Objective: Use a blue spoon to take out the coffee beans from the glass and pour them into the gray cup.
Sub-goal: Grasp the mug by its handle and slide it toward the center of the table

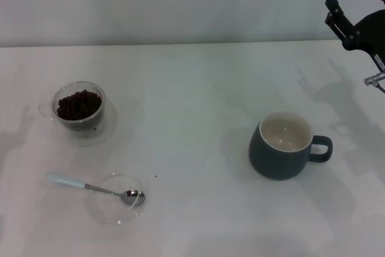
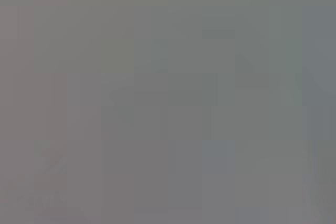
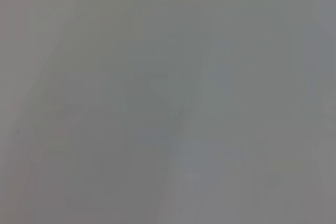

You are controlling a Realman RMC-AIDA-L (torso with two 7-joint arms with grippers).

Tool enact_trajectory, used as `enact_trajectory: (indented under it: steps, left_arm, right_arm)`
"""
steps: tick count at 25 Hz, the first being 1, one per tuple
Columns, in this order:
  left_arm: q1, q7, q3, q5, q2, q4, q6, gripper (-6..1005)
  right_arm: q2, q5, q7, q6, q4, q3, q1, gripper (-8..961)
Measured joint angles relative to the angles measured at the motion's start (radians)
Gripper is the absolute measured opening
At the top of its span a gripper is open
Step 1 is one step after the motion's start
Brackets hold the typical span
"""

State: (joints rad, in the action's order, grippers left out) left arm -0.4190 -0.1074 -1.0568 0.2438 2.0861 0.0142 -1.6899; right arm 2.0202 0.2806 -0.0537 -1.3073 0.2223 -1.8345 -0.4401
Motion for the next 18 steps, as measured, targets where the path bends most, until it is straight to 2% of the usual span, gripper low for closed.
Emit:
enact_trajectory:
  steps: [18]
  left_arm:
    - [0.000, 0.000, 0.000, 0.000, 0.000, -0.005, -0.001, 860]
  right_arm:
    - [0.000, 0.000, 0.002, 0.000, 0.000, 0.003, -0.003, 828]
